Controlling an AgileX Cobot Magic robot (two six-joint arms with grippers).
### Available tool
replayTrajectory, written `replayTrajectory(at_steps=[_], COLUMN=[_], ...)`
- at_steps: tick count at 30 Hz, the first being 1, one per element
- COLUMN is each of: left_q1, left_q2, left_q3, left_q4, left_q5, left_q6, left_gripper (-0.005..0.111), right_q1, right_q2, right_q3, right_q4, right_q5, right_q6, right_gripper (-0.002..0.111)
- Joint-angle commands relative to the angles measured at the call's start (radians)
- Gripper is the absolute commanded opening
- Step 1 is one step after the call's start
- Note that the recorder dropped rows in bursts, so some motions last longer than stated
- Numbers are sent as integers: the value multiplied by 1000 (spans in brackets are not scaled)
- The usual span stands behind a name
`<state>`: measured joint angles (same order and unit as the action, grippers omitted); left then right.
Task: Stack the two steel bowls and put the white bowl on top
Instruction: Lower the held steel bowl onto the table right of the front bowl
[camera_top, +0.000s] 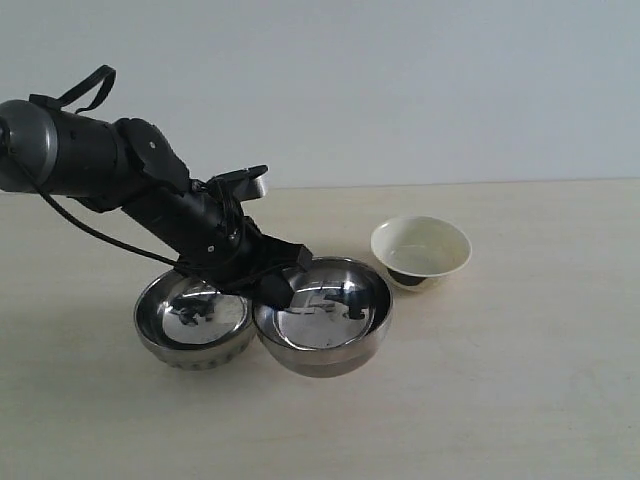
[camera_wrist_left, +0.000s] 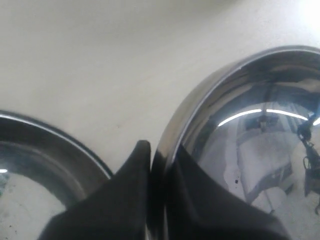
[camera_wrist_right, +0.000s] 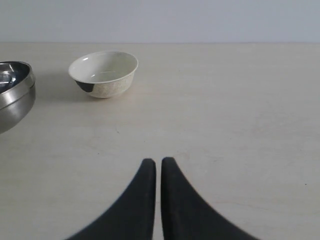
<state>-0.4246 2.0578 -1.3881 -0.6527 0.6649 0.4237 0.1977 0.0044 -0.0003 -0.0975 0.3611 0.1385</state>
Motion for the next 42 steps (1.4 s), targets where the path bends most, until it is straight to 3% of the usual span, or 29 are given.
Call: replayTrajectory(at_steps=[1, 39, 40, 42], left_q1=[19, -6, -6, -6], left_q2=[-3, 16, 16, 16], left_q3=[5, 28, 28, 28], left_q4=[16, 49, 49, 49], left_q5=[23, -23, -25, -25], left_q6=[-5, 19, 19, 19], left_gripper=[4, 4, 5, 21], right_q1=[-6, -6, -6, -6], right_q2=[-4, -4, -4, -4], right_q3=[0, 0, 0, 0], right_q4=[-1, -1, -1, -1], right_q5=[-5, -5, -5, -5], right_q6=[-3, -3, -3, -3], right_gripper=[0, 0, 0, 0])
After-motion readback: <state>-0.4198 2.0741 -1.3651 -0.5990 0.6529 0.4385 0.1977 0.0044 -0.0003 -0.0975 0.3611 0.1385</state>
